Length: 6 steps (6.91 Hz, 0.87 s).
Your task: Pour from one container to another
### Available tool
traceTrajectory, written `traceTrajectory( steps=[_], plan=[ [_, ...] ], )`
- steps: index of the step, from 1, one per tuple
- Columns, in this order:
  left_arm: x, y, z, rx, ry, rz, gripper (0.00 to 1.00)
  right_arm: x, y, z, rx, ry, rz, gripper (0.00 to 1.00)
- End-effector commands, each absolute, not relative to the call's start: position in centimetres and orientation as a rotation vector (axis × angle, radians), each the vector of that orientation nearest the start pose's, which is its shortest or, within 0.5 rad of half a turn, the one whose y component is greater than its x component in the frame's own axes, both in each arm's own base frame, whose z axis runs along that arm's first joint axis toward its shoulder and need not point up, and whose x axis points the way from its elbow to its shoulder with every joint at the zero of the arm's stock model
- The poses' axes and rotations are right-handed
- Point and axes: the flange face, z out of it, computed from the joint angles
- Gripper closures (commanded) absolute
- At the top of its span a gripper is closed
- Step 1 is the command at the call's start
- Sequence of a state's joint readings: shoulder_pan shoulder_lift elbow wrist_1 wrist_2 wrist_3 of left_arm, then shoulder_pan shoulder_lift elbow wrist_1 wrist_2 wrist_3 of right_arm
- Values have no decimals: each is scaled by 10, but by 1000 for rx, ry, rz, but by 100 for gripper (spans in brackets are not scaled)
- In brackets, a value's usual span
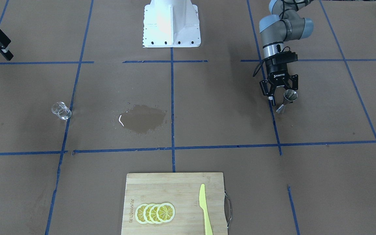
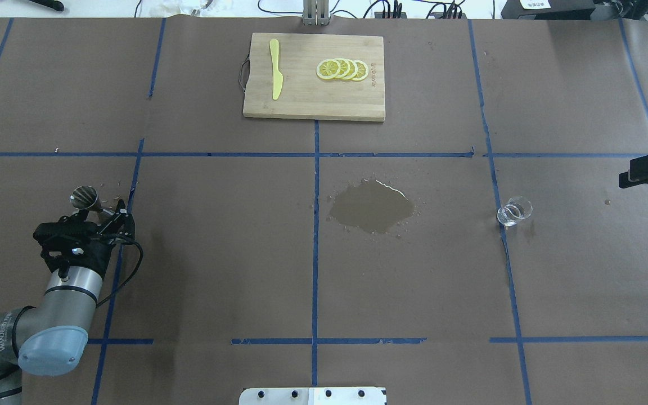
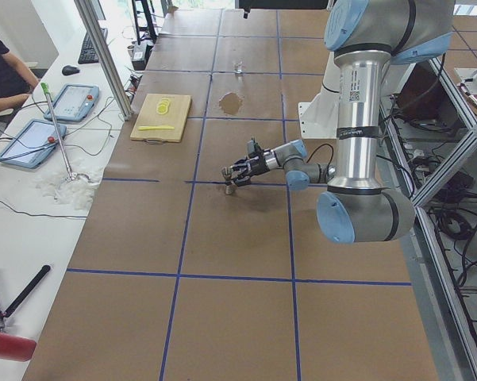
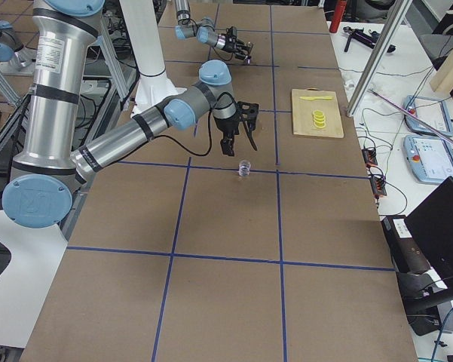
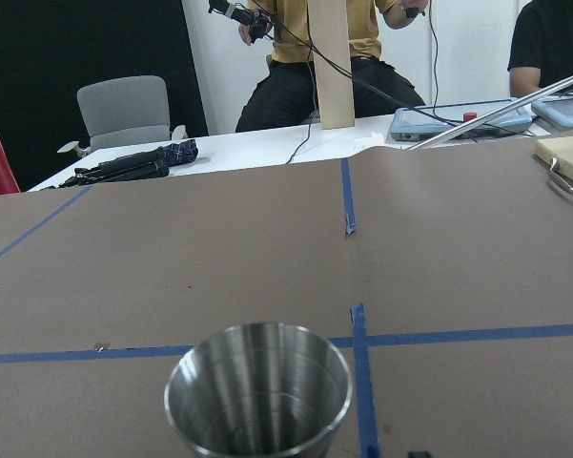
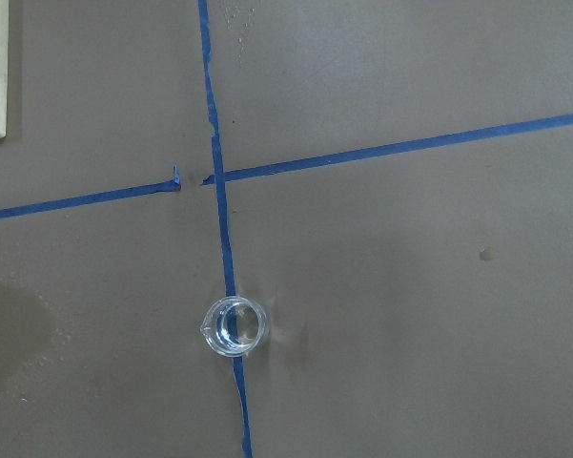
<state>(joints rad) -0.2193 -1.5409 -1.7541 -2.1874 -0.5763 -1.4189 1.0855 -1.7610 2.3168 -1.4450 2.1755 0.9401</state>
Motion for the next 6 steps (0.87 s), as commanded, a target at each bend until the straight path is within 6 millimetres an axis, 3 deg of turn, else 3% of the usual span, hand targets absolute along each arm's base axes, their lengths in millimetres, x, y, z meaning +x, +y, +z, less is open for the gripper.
traceTrajectory(
  steps=[1,6],
  plan=[
    [426,-317,505,1060,504,-431,33,-110,-373,372,123,-874,217,0],
    [423,-322,504,1063,497,-430,35,-110,-372,371,124,-875,217,0]
  ],
)
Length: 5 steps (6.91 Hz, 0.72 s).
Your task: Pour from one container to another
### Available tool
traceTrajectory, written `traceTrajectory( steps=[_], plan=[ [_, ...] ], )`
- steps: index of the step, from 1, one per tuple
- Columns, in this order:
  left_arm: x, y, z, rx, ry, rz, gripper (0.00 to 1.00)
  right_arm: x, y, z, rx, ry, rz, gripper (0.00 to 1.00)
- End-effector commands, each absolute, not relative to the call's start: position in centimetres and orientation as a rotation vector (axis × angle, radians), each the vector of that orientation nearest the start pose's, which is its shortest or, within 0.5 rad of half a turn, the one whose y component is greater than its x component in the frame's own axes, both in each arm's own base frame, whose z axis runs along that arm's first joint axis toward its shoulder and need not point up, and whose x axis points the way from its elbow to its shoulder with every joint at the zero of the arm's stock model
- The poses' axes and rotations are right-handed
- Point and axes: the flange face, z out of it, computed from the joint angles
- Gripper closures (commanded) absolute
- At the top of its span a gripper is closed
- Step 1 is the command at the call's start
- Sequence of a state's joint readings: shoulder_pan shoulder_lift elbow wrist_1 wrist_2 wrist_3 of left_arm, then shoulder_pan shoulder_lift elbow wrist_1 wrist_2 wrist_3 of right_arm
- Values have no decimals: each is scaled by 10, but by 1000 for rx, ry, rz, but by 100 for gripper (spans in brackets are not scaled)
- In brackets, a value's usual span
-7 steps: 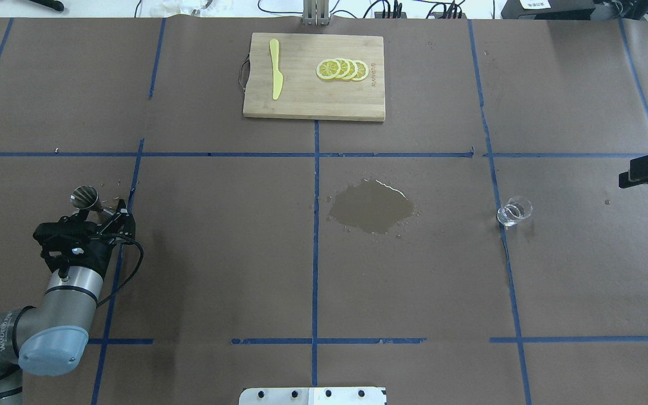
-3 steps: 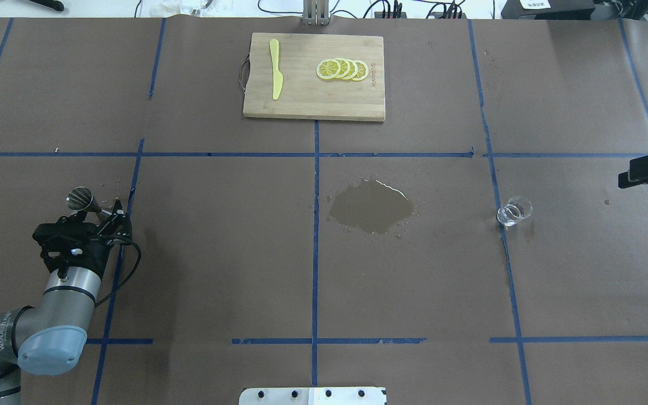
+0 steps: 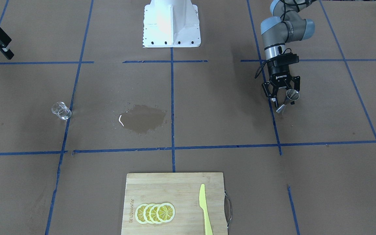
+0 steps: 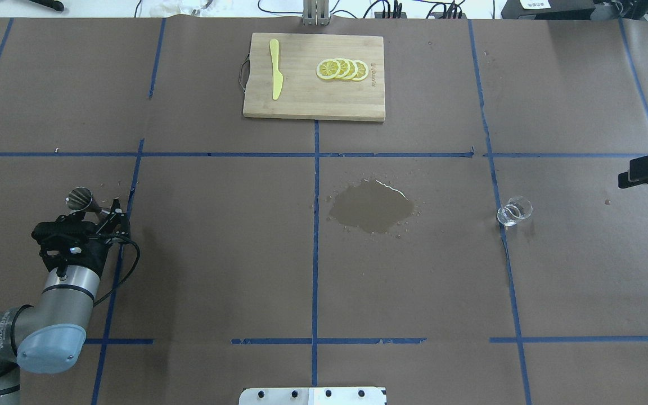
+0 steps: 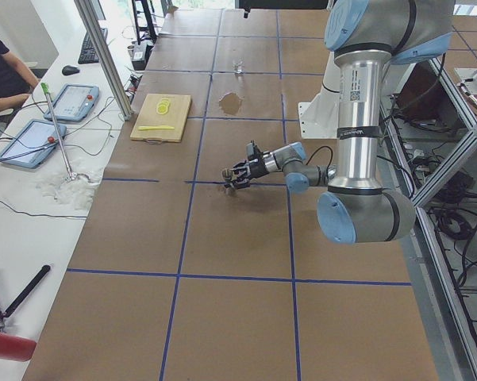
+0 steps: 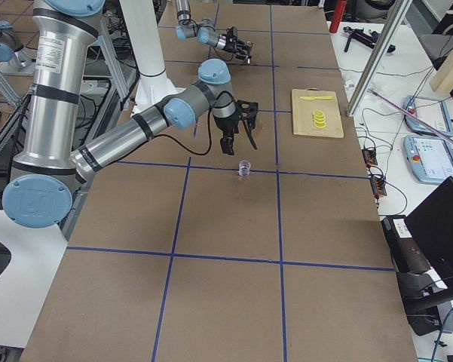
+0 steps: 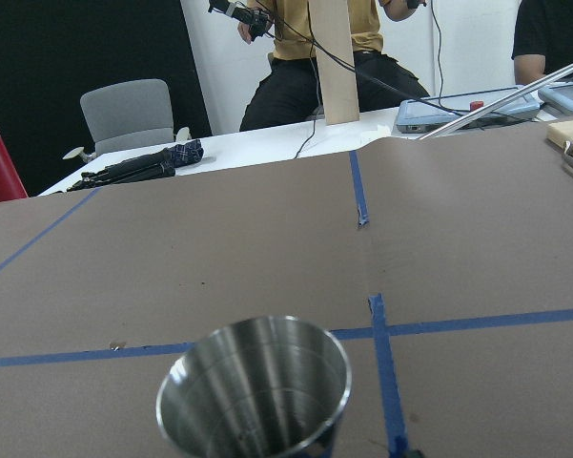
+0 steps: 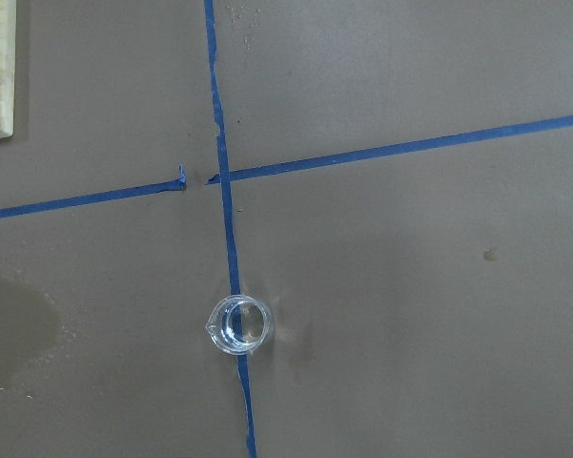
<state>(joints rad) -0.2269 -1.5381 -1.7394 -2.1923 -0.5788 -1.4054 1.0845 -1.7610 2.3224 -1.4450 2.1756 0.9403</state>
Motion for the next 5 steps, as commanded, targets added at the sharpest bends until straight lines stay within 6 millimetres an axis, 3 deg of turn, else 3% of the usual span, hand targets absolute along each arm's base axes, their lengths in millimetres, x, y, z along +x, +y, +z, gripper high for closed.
traceTrajectory(
  steps=[1,3,5],
  plan=[
    [421,-325,508,1063,487,-433,35,-110,-372,371,124,-875,217,0],
    [421,-328,510,1063,483,-437,37,-109,-372,370,126,-875,218,0],
    [423,-328,510,1062,484,-438,49,-109,-372,371,125,-874,218,0]
  ],
)
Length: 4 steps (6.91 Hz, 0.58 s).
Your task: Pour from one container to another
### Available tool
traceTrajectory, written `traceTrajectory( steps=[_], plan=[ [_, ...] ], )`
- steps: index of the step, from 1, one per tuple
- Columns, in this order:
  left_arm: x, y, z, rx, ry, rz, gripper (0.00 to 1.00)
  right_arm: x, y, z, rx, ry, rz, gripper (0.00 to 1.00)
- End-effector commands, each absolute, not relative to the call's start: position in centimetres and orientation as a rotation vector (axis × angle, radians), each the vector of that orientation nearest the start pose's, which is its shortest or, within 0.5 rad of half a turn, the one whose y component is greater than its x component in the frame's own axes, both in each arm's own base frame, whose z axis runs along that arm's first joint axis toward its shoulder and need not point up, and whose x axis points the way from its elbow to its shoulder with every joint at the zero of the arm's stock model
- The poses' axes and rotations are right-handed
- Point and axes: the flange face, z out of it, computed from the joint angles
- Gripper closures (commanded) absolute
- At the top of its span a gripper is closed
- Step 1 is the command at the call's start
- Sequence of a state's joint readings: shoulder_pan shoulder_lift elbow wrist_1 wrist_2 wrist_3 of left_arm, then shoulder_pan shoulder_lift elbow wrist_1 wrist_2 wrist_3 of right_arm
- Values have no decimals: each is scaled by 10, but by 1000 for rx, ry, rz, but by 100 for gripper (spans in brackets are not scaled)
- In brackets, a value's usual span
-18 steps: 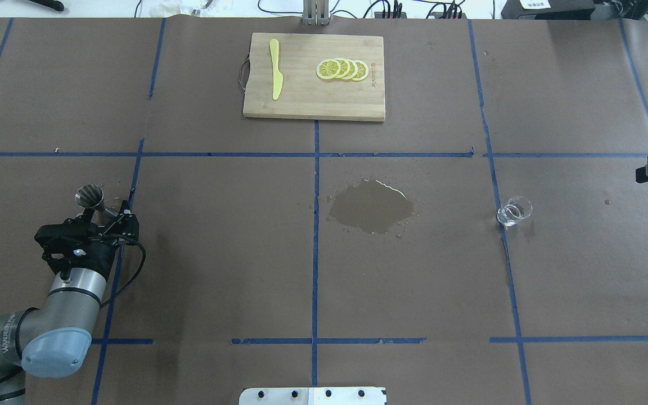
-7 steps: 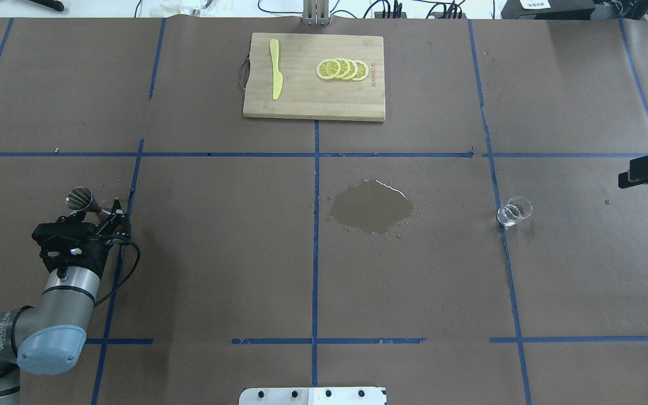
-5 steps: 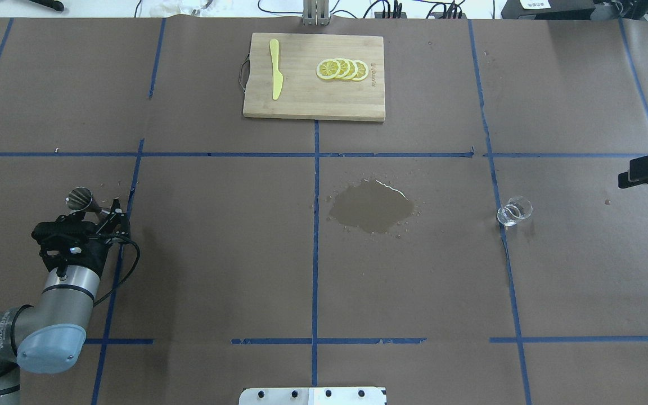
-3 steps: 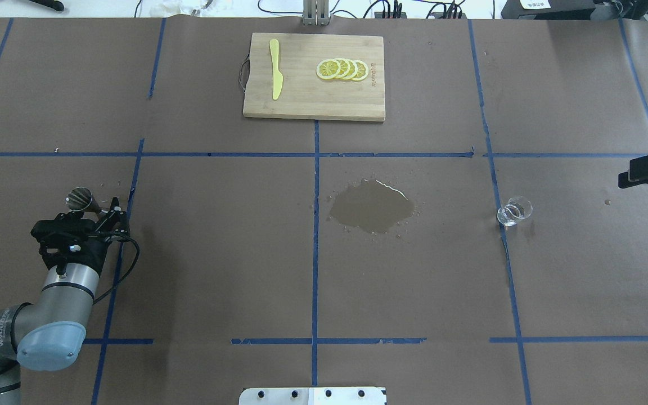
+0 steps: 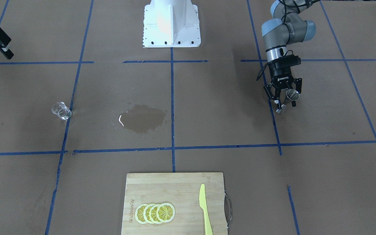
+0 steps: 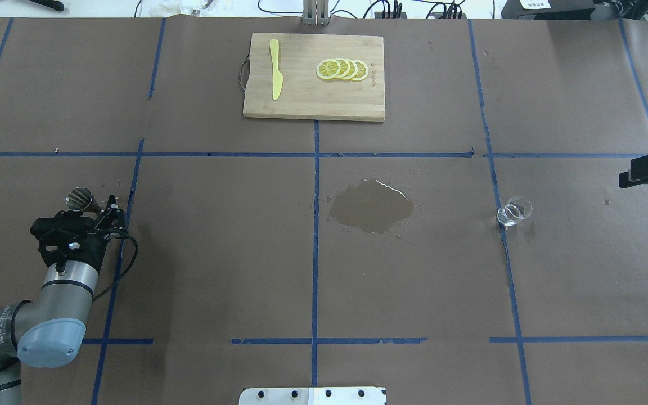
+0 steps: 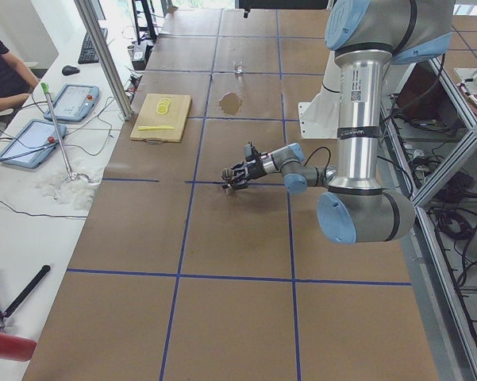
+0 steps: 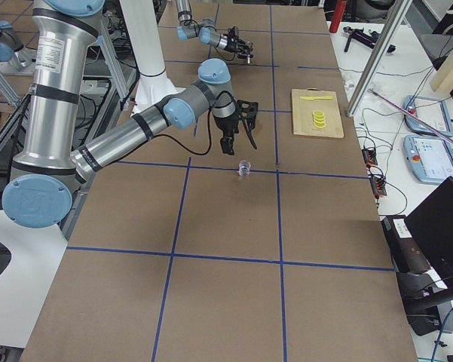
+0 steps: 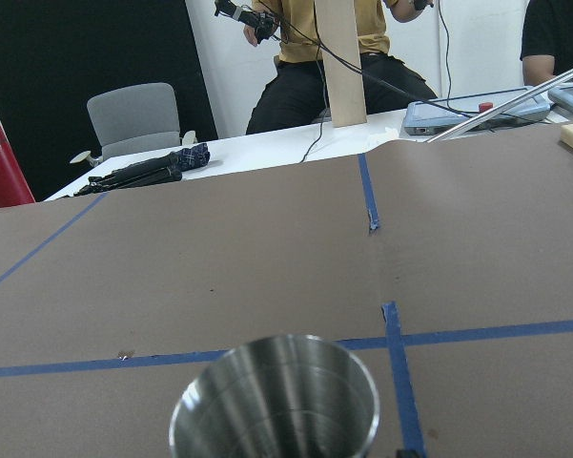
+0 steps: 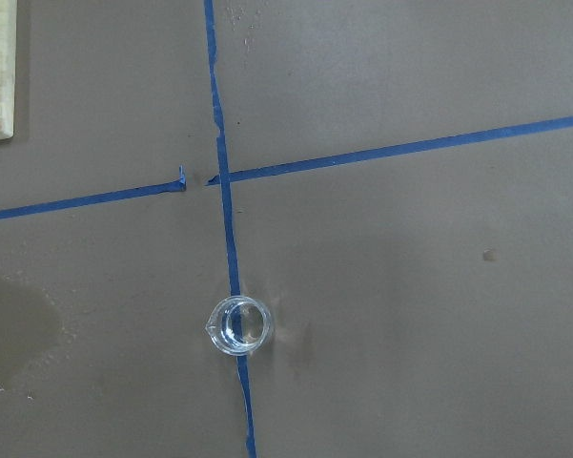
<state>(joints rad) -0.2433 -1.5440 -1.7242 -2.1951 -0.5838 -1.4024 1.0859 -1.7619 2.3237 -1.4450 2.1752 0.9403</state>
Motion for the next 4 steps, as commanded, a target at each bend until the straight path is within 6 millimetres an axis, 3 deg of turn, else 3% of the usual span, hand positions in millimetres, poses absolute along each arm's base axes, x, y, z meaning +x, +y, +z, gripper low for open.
traceTrajectory(
  steps=[1,3,4],
  plan=[
    [427,-328,516,1060,475,-431,60,-109,-372,370,126,-875,218,0],
    [428,-329,509,1061,494,-447,100,-109,-372,370,126,-875,218,0],
    [423,-332,501,1066,525,-469,100,-109,-371,369,128,-877,216,0]
  ],
)
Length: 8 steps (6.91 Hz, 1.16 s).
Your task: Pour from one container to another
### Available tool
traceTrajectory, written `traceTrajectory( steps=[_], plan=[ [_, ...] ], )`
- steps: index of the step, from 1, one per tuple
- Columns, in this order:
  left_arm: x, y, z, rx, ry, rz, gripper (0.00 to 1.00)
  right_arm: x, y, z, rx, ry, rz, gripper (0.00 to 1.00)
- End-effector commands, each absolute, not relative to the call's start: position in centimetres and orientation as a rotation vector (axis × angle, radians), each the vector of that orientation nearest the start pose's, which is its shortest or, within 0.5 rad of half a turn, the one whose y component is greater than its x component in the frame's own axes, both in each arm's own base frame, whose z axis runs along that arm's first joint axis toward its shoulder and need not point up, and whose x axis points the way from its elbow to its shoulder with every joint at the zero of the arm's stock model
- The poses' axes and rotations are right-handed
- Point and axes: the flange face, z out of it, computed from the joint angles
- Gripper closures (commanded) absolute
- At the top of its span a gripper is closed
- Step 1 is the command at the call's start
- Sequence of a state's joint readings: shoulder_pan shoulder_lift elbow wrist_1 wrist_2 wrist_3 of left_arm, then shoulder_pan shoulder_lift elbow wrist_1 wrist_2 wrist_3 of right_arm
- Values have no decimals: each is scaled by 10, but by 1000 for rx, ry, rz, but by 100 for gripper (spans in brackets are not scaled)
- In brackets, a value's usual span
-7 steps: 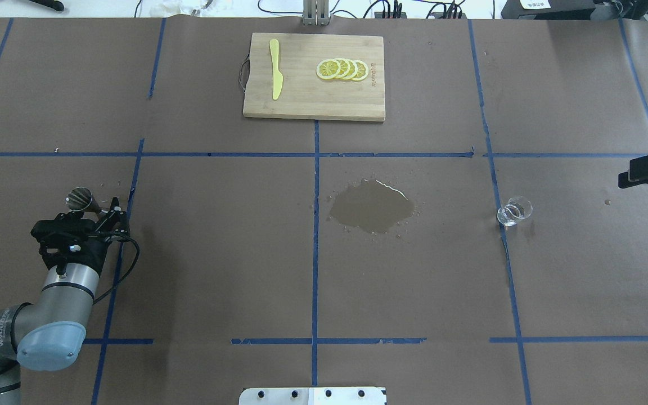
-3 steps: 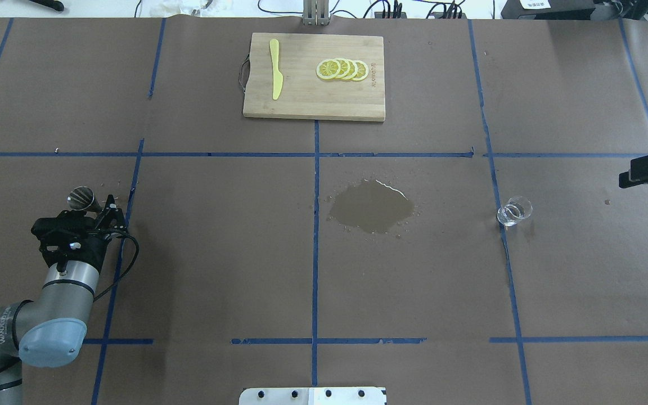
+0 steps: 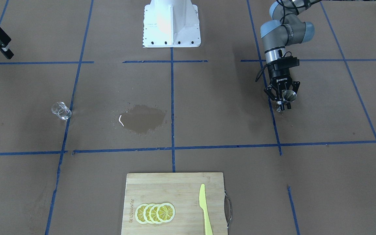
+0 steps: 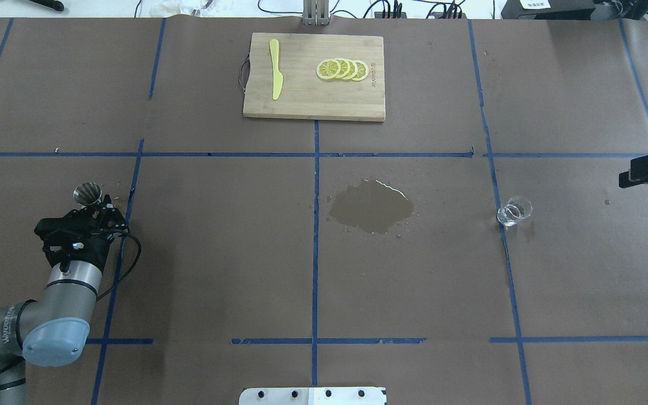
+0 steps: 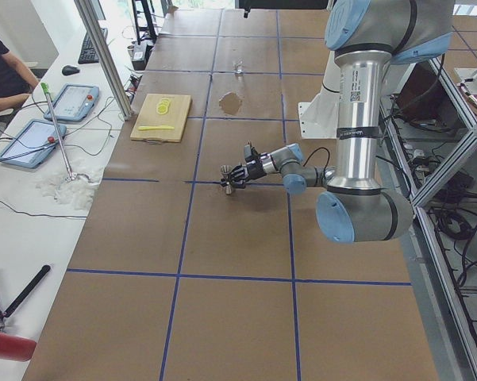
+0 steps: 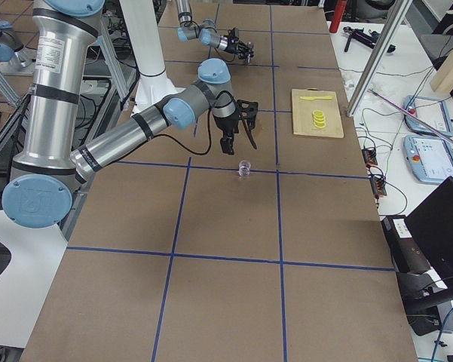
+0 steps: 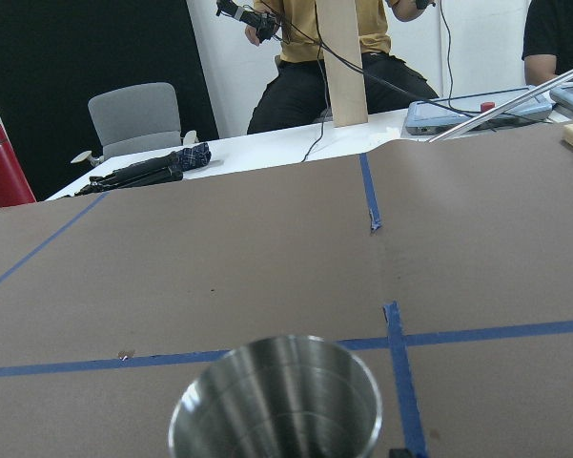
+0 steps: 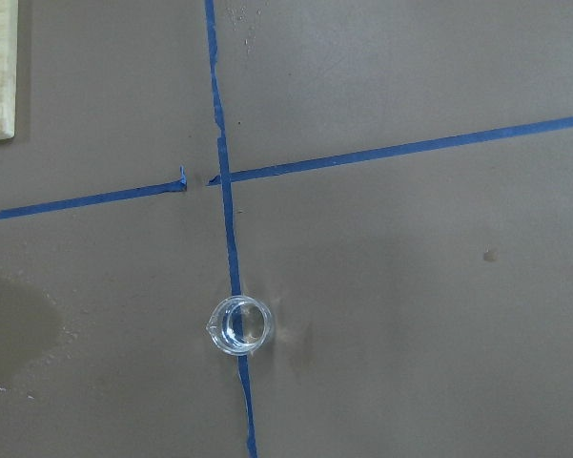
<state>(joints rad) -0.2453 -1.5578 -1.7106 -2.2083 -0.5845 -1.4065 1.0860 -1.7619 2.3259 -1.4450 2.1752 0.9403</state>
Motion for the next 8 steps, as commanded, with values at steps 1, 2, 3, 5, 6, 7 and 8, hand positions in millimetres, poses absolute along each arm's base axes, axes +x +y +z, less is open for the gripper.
traceTrajectory(
  steps=[1,2,3,5,6,7,8],
  plan=[
    [420,-332,491,1067,565,-489,100,-108,-371,369,129,-877,218,0],
    [414,-336,473,1074,598,-516,100,-108,-371,367,133,-879,217,0],
    [401,-343,443,1099,612,-512,100,-106,-371,364,163,-863,217,0],
    [397,-358,404,1128,647,-542,100,-126,-354,349,235,-814,170,0],
    [400,-362,392,1112,673,-534,100,-145,-349,345,262,-791,171,0],
    [395,-363,372,1112,698,-516,100,-164,-344,342,320,-795,180,0],
    [392,-362,362,1085,729,-471,100,-170,-340,341,338,-803,164,0]
  ],
)
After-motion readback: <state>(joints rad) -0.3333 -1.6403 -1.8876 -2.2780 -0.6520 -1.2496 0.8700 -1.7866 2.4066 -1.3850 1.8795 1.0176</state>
